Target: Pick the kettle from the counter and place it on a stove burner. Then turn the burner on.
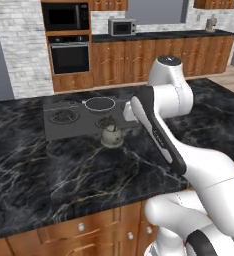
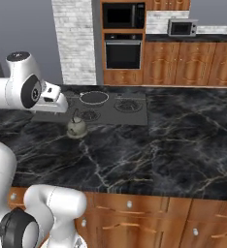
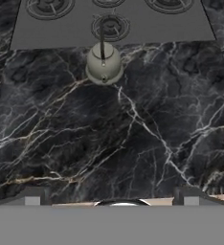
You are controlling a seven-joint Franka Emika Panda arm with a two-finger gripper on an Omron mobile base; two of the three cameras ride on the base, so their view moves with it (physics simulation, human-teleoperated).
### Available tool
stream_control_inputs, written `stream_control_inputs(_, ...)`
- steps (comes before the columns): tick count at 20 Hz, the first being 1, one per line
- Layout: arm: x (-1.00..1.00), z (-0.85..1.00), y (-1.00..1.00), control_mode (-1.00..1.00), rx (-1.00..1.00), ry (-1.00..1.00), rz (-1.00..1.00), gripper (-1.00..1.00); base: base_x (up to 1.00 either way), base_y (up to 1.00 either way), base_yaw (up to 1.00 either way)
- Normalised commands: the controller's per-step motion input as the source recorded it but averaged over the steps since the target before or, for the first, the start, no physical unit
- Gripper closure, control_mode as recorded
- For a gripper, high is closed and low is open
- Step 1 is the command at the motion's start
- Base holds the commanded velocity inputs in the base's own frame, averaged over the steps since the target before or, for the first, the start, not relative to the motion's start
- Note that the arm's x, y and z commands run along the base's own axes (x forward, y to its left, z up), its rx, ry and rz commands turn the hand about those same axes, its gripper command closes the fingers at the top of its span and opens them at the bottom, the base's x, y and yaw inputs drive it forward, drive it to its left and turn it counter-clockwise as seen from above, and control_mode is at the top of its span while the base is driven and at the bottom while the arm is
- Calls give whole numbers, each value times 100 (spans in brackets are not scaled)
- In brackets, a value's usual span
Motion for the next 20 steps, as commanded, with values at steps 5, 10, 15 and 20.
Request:
stream_control_inputs(5,0,0,0,100,0,0,0,-100,70,3,0)
stream_control_inputs(10,75,-31,3,-100,0,8,0,-100,19,1,0)
stream_control_inputs(15,61,-67,6,-100,0,12,1,-100,0,0,0)
stream_control_inputs(20,48,-49,5,-100,0,4,3,-100,0,0,0)
